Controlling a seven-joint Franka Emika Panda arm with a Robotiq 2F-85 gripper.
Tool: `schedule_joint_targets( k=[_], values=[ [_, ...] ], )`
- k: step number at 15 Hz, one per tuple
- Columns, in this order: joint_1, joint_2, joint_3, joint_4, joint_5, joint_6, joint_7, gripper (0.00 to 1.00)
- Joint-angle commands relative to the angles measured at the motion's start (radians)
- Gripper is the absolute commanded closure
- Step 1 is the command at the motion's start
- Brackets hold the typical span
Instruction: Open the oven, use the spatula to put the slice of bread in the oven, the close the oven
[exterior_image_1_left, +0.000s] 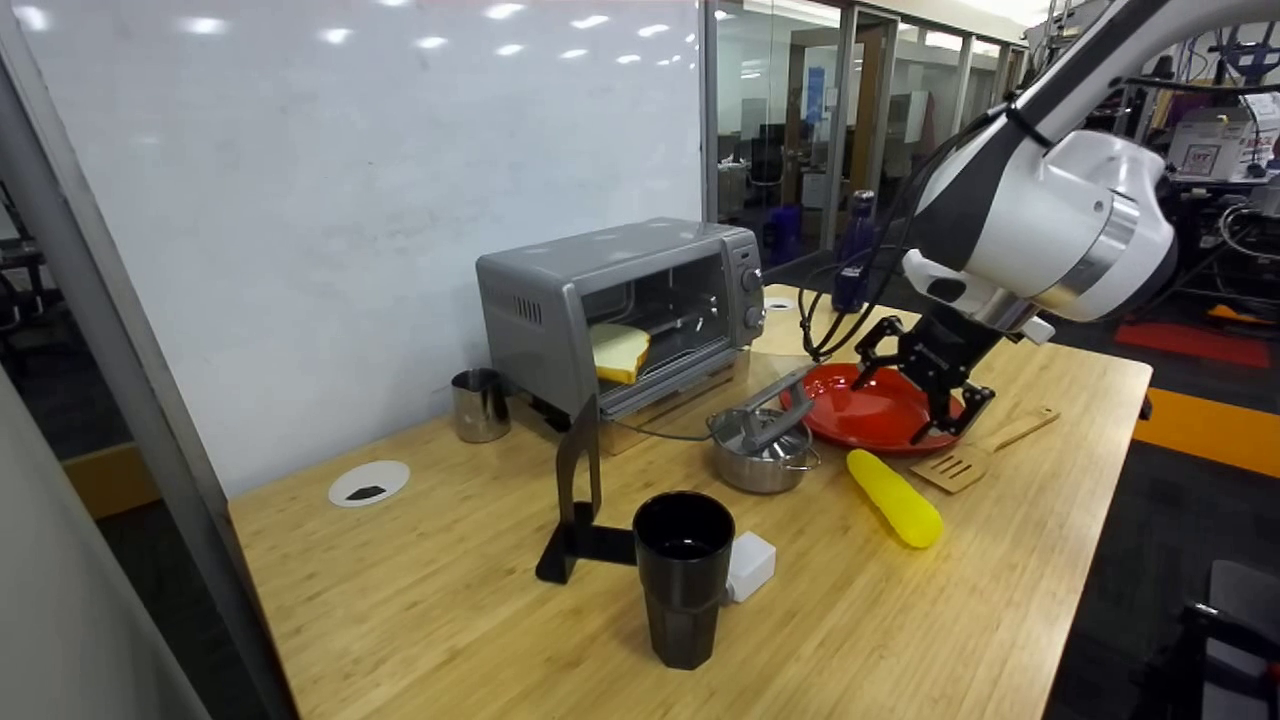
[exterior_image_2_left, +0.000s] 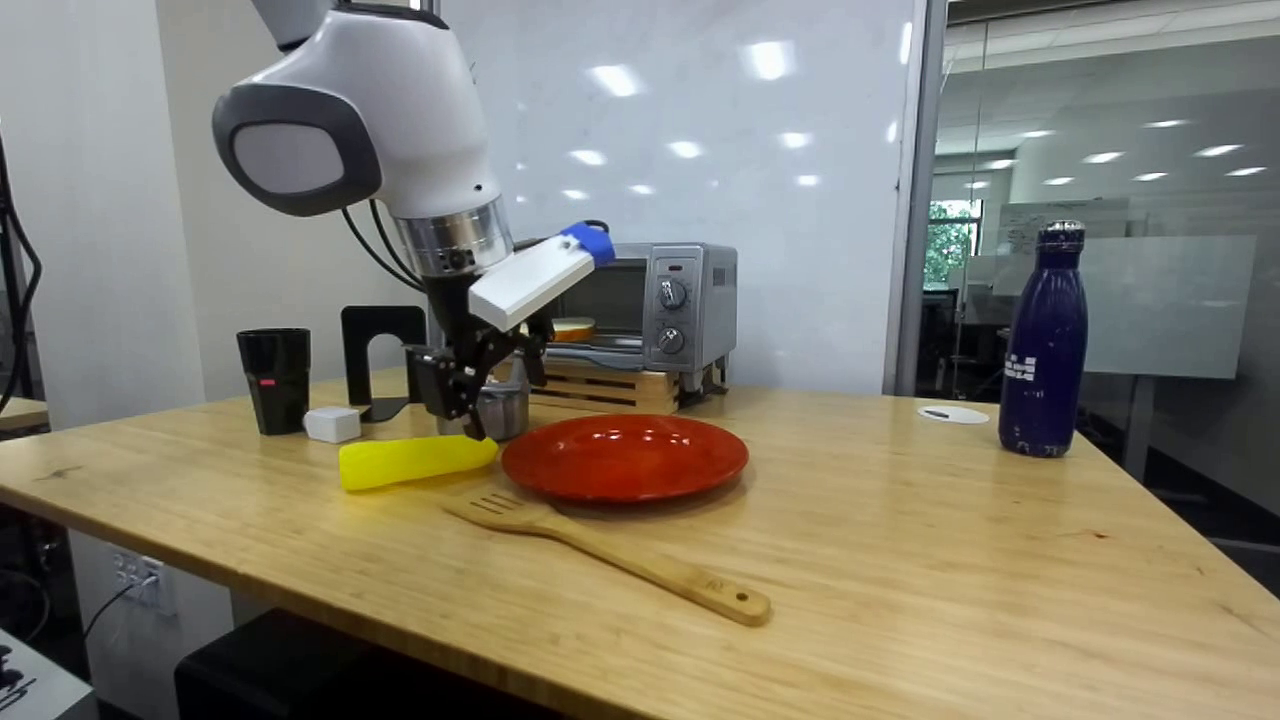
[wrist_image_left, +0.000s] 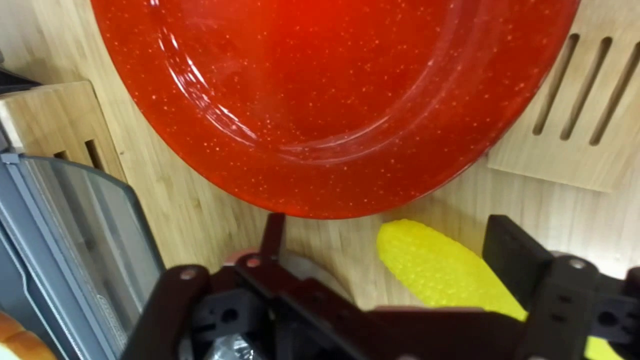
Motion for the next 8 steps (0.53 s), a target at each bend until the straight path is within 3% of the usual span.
schedule_joint_targets(
  k=[1, 8],
  values=[
    [-0.016, 0.048, 0.031, 0.025, 0.008, -0.015, 0.0, 0.0],
    [-0.048, 0.102, 0.076, 0.08, -0.005, 0.001, 0.0, 0.0]
  ],
)
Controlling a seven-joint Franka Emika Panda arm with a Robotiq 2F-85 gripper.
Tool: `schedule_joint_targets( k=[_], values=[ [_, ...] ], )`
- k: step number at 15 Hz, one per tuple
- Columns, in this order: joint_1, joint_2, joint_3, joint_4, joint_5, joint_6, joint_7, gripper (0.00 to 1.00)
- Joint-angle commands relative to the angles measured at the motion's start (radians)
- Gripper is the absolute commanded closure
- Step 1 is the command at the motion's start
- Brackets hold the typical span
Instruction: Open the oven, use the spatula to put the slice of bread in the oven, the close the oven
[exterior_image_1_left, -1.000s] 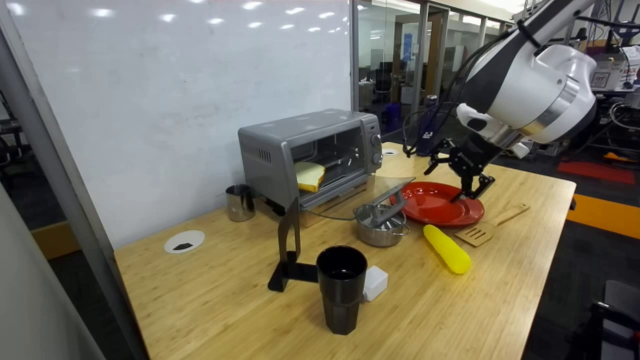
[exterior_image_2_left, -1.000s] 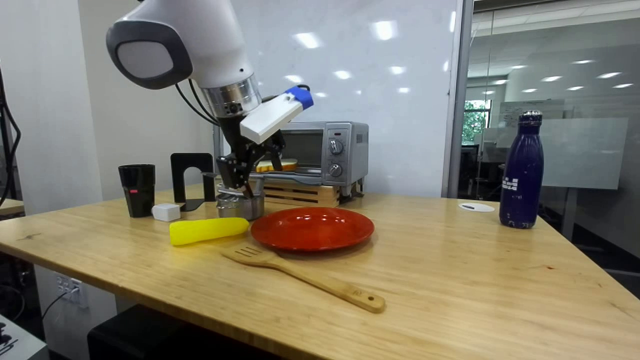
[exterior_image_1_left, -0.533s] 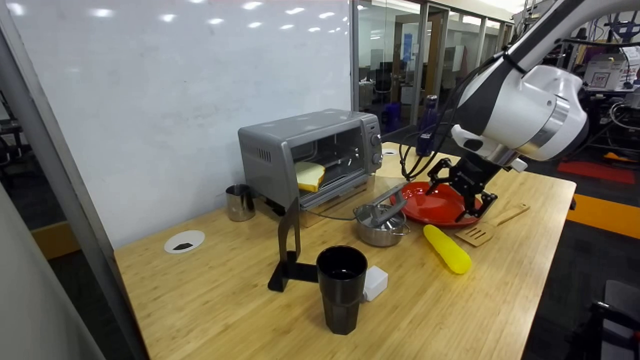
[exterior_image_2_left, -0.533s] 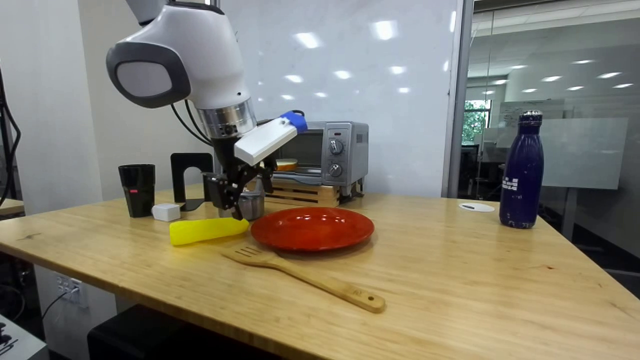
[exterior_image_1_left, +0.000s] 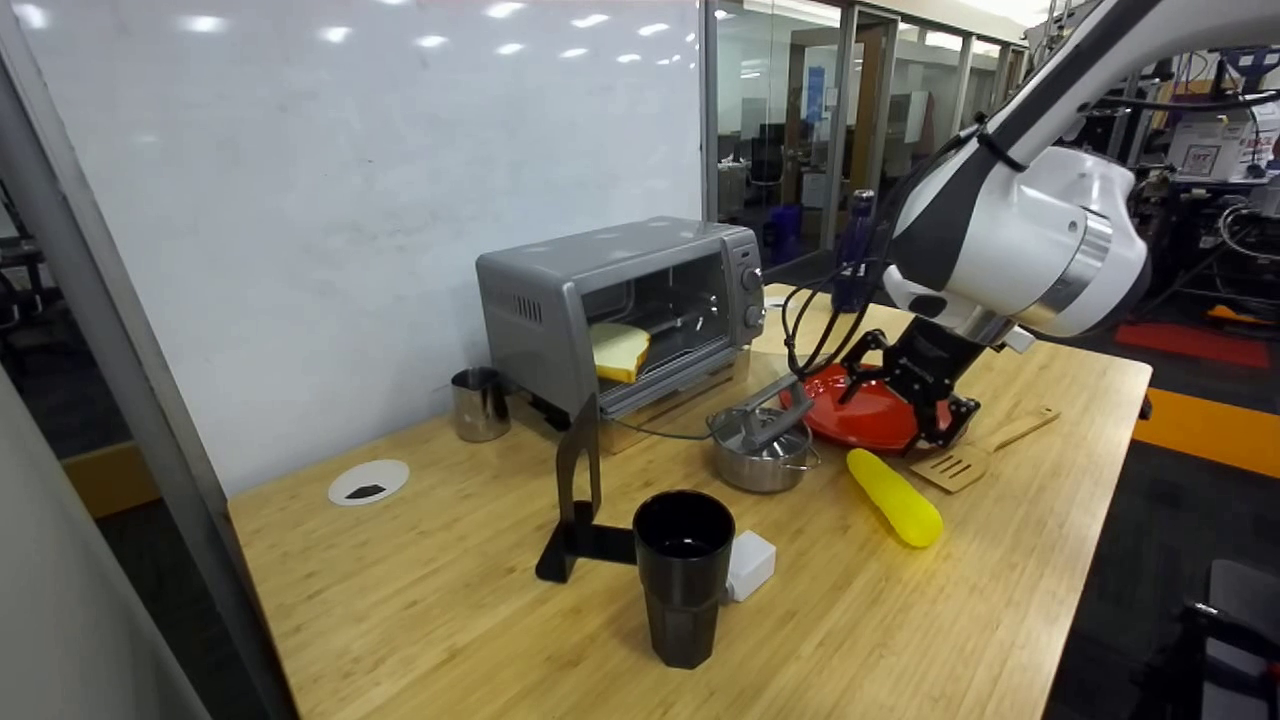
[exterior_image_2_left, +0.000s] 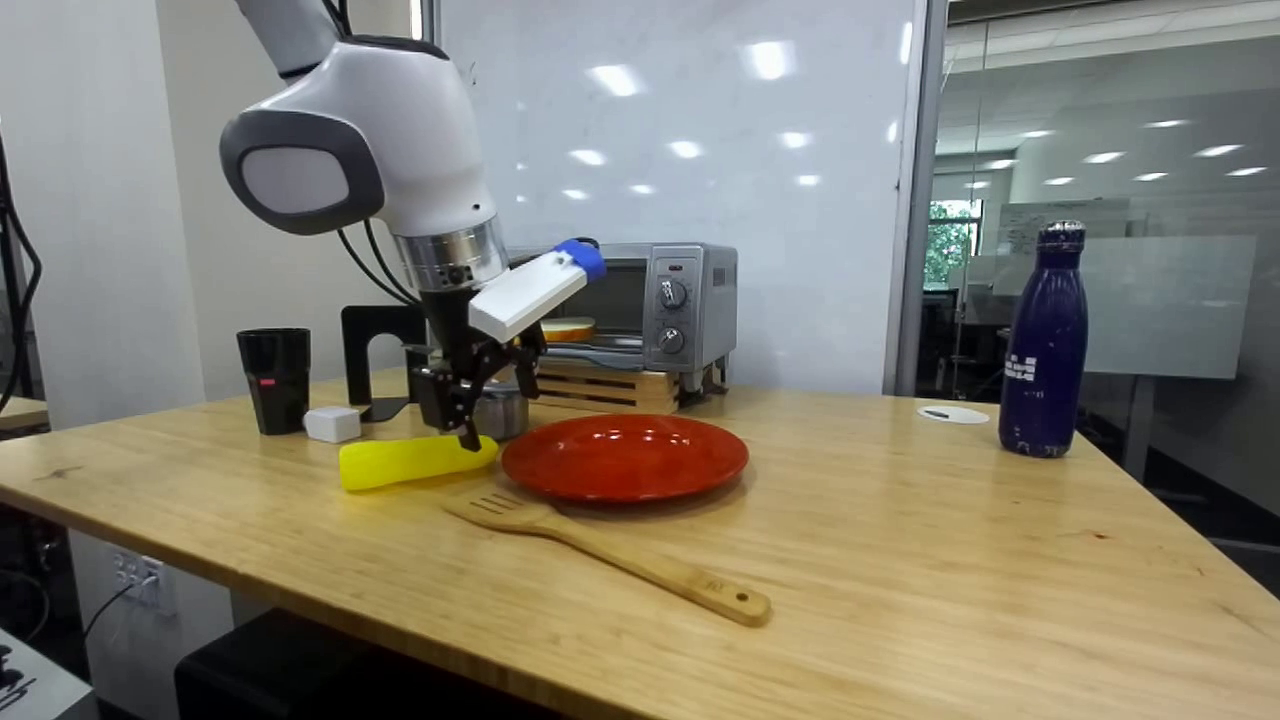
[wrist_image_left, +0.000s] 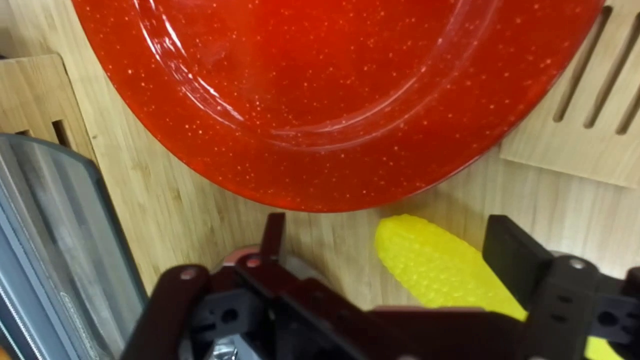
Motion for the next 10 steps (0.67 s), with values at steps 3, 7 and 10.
schedule_joint_targets(
  k=[3, 7, 10],
  values=[
    [-0.071, 0.071, 0.055, 0.085, 0.0, 0.004, 0.0, 0.0],
    [-0.132, 0.119, 0.102, 0.147, -0.001, 0.01, 0.0, 0.0],
    [-0.187, 0.151, 0.155, 0.185, -0.004, 0.014, 0.0, 0.0]
  ],
)
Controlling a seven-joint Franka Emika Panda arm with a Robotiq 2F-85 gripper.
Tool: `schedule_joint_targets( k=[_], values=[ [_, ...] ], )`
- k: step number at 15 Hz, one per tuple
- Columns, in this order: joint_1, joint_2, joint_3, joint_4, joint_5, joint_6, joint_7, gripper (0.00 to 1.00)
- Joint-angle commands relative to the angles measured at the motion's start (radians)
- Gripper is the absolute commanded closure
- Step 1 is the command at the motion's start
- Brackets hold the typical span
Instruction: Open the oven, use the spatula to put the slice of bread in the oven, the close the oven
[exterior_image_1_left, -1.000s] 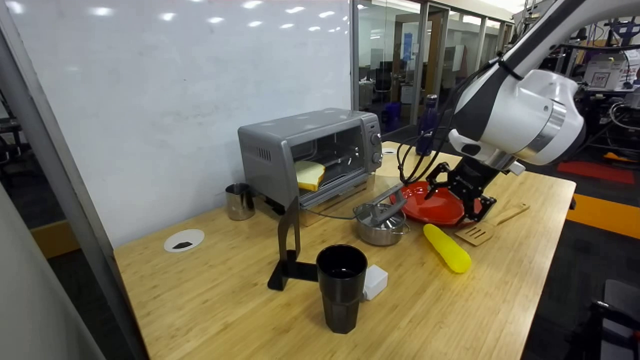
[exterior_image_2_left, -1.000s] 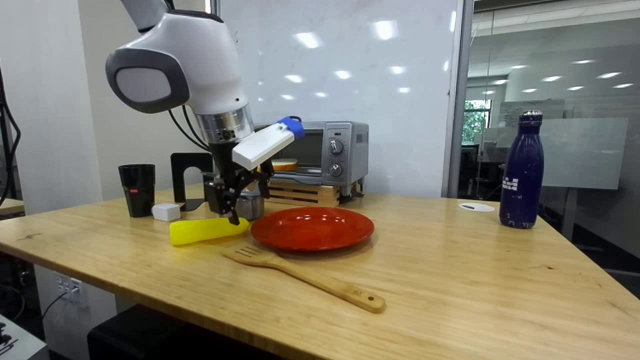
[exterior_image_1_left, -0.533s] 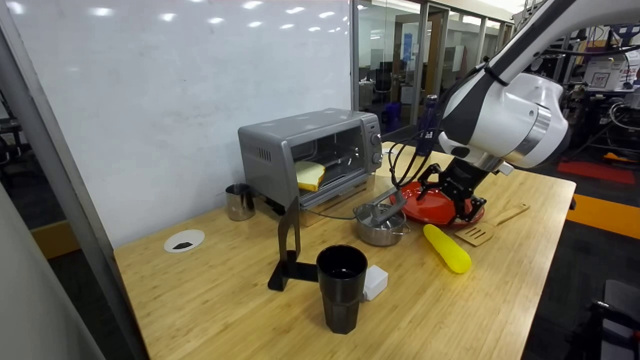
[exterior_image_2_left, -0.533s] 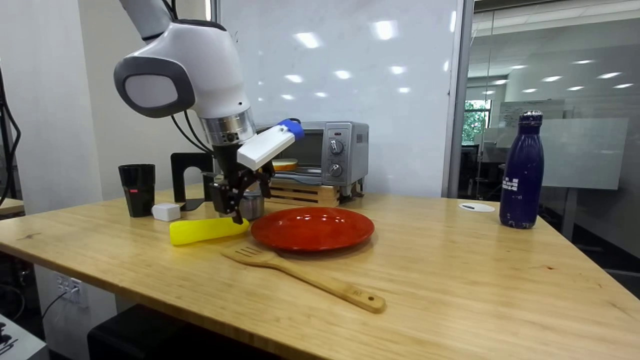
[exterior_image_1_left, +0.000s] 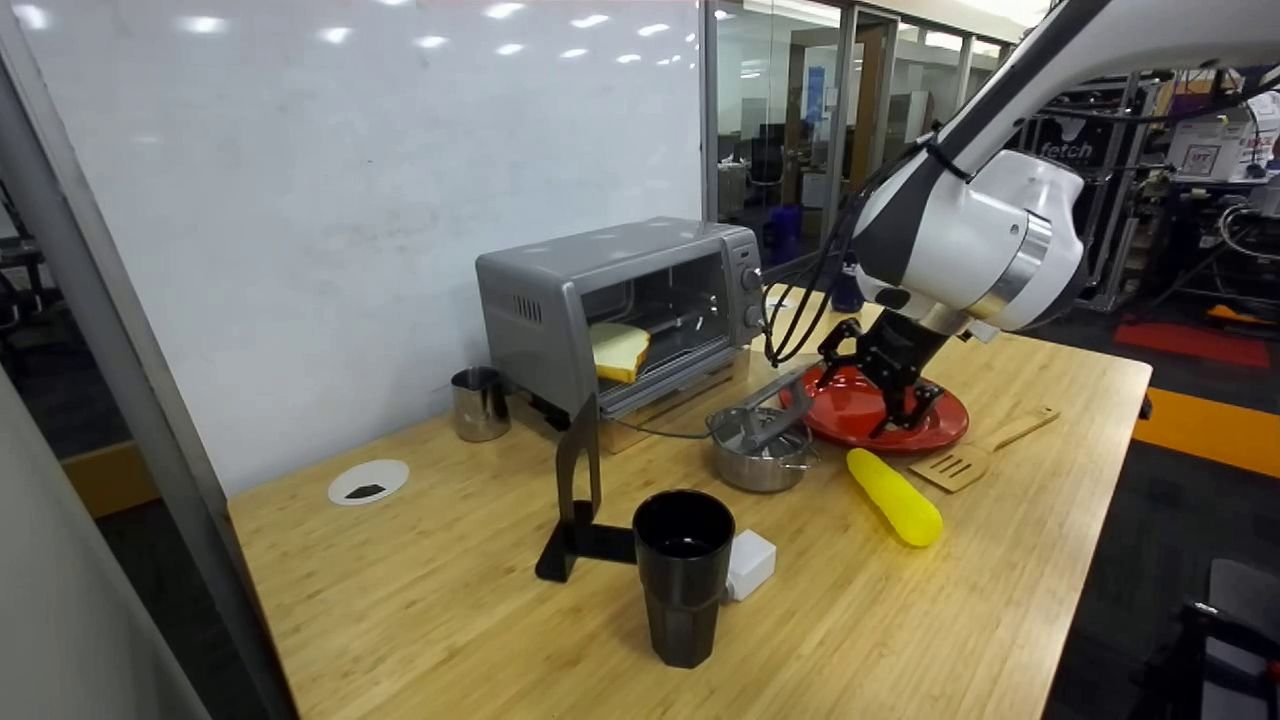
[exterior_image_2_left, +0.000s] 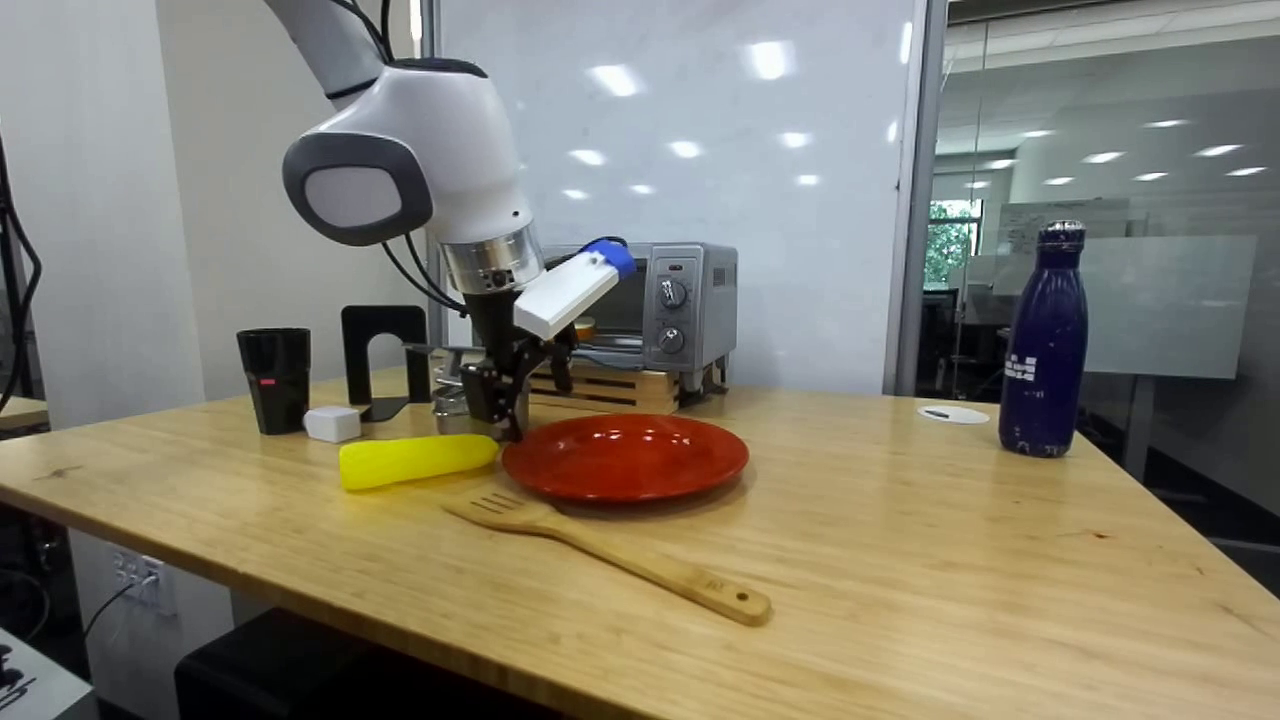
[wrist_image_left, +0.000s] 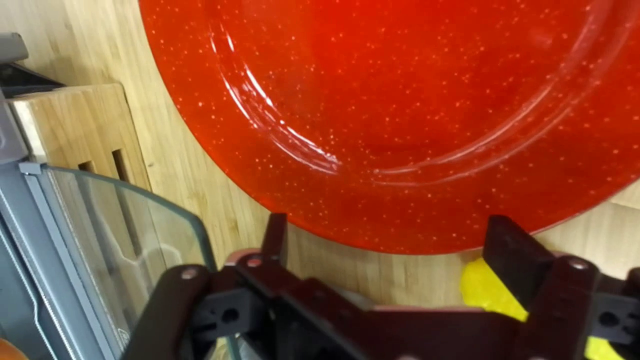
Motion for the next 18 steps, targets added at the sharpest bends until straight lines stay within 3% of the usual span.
schedule_joint_targets(
  k=[1, 10, 18],
  values=[
    [-0.085, 0.058, 0.083, 0.062, -0.005, 0.016, 0.0, 0.0],
    [-0.224, 0.003, 0.246, 0.039, -0.056, 0.091, 0.0, 0.0],
    [-0.368, -0.127, 0.472, -0.019, -0.152, 0.178, 0.0, 0.0]
  ],
)
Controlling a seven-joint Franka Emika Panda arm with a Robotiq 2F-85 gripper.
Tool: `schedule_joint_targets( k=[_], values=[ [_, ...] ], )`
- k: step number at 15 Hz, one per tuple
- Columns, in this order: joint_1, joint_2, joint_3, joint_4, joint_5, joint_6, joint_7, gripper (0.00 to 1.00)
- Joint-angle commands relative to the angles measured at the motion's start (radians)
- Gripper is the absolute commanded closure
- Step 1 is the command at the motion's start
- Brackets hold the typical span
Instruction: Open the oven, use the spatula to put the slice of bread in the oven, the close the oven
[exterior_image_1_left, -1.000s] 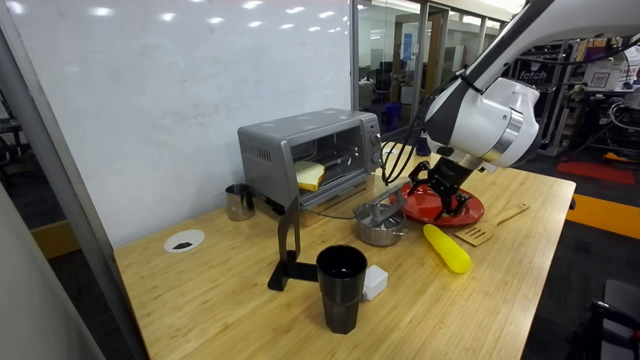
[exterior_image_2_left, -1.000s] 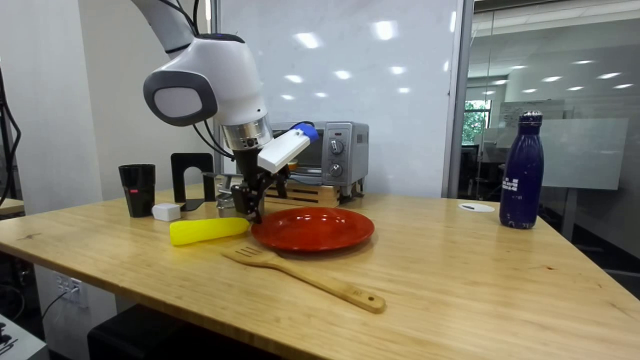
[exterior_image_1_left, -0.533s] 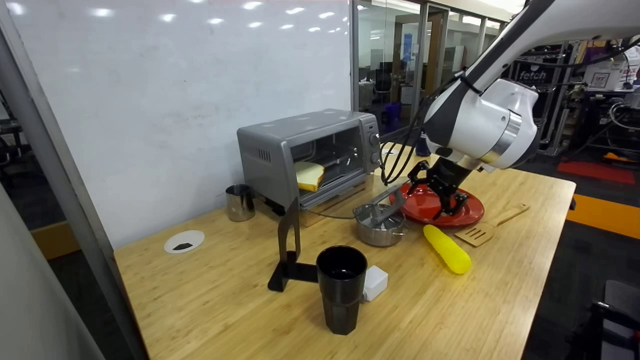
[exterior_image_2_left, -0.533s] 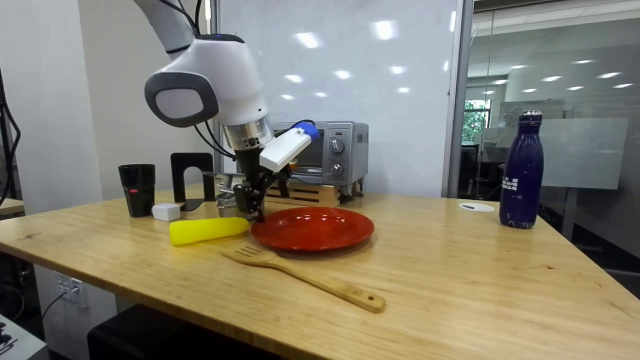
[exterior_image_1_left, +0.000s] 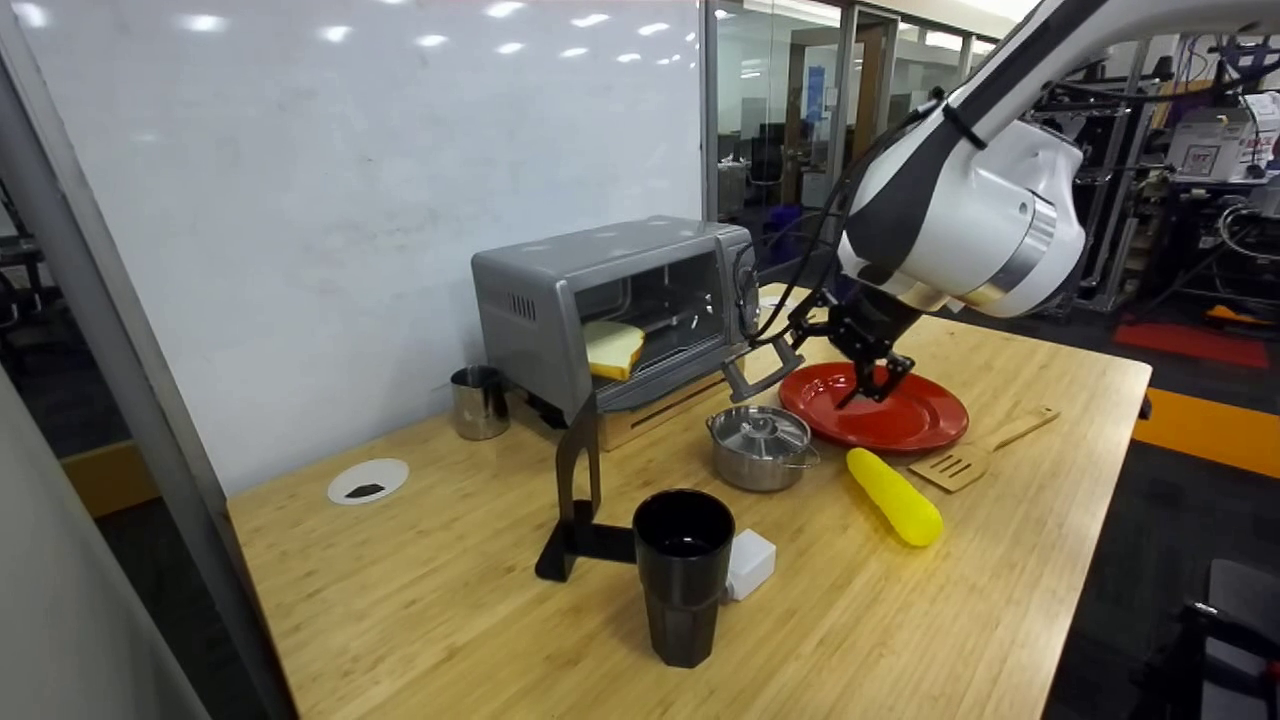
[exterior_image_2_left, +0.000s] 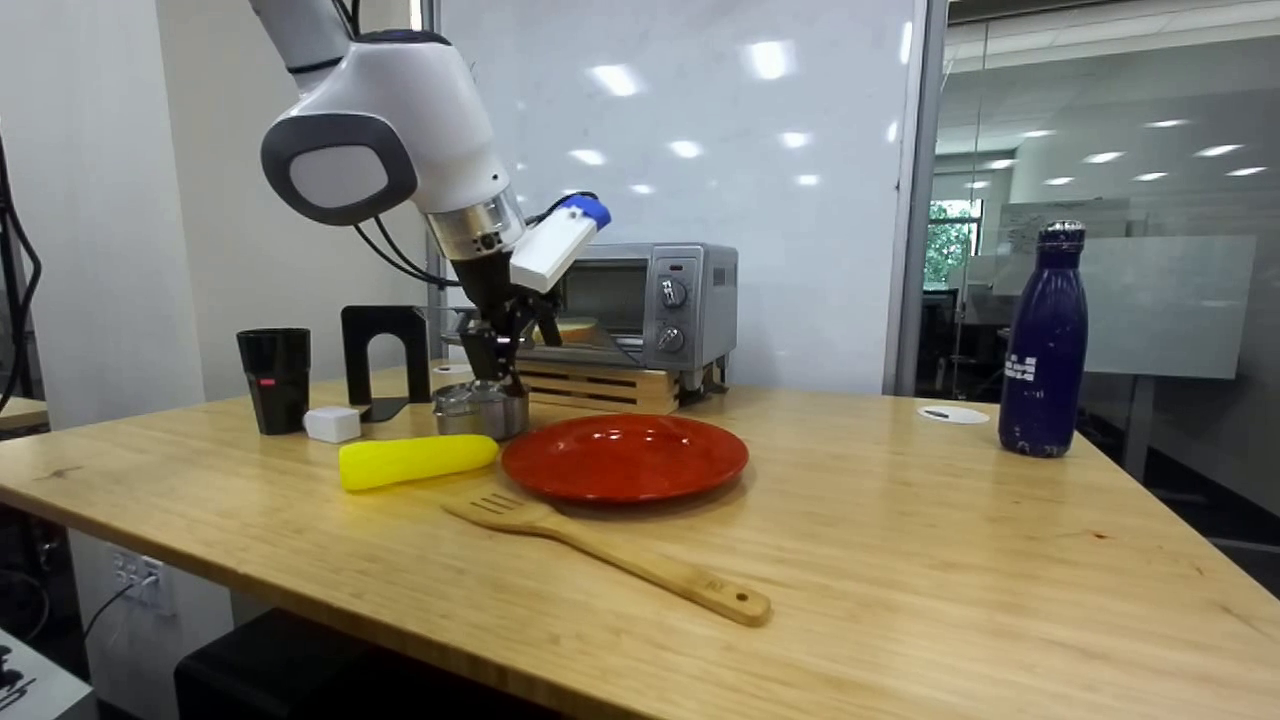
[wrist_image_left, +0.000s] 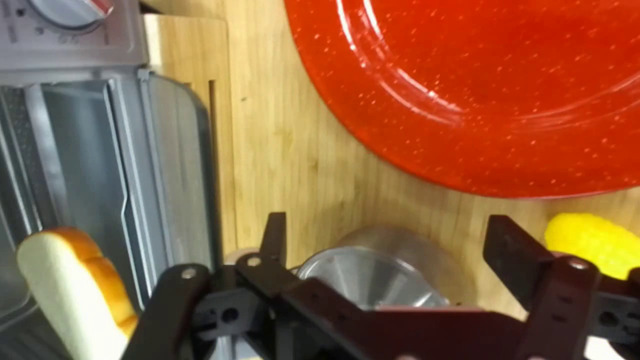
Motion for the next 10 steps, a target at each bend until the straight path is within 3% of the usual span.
schedule_joint_targets(
  k=[1, 10],
  values=[
    [-0.085, -0.072, 0.117, -0.02, -0.034, 0.027, 0.0, 0.0],
    [-0.236, -0.086, 0.205, 0.024, -0.078, 0.035, 0.0, 0.0]
  ],
)
